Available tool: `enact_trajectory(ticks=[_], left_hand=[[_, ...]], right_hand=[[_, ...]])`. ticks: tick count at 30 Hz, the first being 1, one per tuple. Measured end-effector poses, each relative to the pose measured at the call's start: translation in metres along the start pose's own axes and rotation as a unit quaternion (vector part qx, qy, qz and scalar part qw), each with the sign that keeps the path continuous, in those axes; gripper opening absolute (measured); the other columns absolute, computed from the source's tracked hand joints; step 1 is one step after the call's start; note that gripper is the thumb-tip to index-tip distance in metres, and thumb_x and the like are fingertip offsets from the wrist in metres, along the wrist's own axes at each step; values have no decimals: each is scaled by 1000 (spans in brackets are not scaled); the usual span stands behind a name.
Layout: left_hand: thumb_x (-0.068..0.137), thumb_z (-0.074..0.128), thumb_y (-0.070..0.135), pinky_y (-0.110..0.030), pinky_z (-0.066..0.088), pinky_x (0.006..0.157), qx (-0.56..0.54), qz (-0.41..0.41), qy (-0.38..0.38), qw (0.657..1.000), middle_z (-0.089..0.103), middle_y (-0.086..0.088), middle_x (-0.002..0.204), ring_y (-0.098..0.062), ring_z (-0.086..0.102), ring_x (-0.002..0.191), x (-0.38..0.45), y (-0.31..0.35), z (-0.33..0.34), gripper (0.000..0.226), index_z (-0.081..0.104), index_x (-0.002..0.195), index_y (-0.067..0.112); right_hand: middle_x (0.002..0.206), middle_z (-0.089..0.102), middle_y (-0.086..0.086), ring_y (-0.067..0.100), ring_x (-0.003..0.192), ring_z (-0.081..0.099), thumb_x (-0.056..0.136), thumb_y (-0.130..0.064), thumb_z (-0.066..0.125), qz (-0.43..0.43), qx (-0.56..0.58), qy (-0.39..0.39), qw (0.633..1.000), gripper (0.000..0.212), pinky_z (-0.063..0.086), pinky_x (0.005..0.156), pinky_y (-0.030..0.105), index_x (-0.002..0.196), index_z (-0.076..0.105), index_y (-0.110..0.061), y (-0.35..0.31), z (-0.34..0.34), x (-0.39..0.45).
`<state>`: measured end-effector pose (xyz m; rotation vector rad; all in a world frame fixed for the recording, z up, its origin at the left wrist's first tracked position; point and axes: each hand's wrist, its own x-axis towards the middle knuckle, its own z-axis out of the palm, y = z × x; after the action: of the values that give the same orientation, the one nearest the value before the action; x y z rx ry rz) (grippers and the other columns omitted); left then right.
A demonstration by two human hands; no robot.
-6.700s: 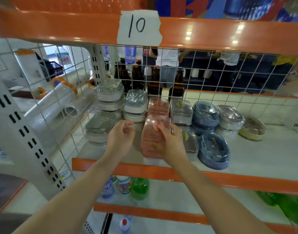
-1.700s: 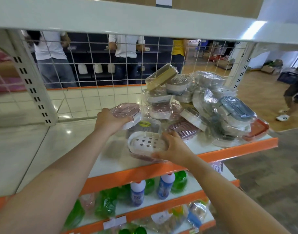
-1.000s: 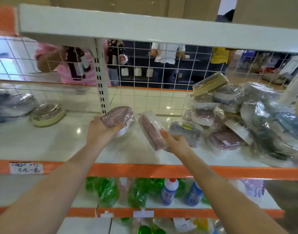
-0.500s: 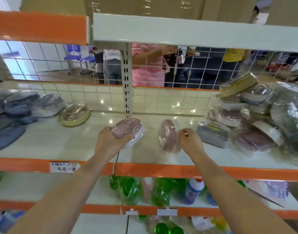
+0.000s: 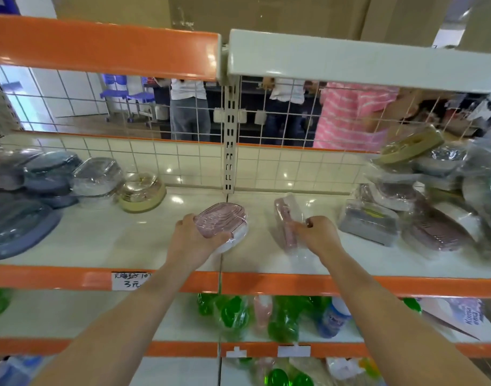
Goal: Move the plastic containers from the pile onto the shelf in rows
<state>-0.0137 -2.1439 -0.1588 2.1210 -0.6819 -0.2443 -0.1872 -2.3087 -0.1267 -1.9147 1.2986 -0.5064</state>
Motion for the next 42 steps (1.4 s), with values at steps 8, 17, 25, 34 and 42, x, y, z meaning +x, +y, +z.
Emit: enact_trajectory(ticks=[8, 17, 25, 34, 42], left_hand=[[57, 84, 48, -29, 46, 70, -7, 6, -1, 1000, 59, -8, 110, -23, 60, 91, 7, -30, -21, 79, 53, 118, 9], [51, 81, 56, -40, 52, 86, -46, 17, 61, 997, 55, -4, 117, -21, 59, 99, -4, -36, -54, 90, 50, 122, 10], [34, 70, 84, -41, 56, 82, -99, -9, 76, 992, 64, -5, 108, -16, 65, 93, -7, -69, -79, 108, 58, 118, 17], [43, 78, 72, -40, 56, 82, -86, -28, 113, 989, 62, -7, 111, -19, 65, 90, -20, -83, -92, 99, 55, 117, 12], [61, 88, 33, -37, 41, 99, -53, -38, 187, 980, 44, -19, 129, -32, 49, 116, -38, -84, -113, 93, 40, 132, -3]], right_hand=[[70, 56, 5, 28, 75, 56, 89, -10, 57, -3, 99, 69, 993, 14, 53, 73, 40, 76, 57, -4, -14, 18, -15], [83, 58, 12, 18, 76, 59, 97, -6, 49, 77, 436, 14, 897, 14, 53, 83, 34, 84, 55, -4, -42, 47, -42], [81, 57, 10, 17, 78, 58, 94, 2, 49, 77, 511, -77, 853, 11, 55, 70, 24, 88, 55, -4, -53, 93, -75], [73, 55, 7, 13, 65, 55, 94, 2, 51, 89, 446, -93, 886, 13, 53, 73, 24, 84, 54, -6, -61, 113, -85], [73, 51, 9, 14, 67, 51, 96, 3, 46, 92, 451, -111, 881, 17, 53, 64, 21, 83, 54, -4, -70, 122, -89]])
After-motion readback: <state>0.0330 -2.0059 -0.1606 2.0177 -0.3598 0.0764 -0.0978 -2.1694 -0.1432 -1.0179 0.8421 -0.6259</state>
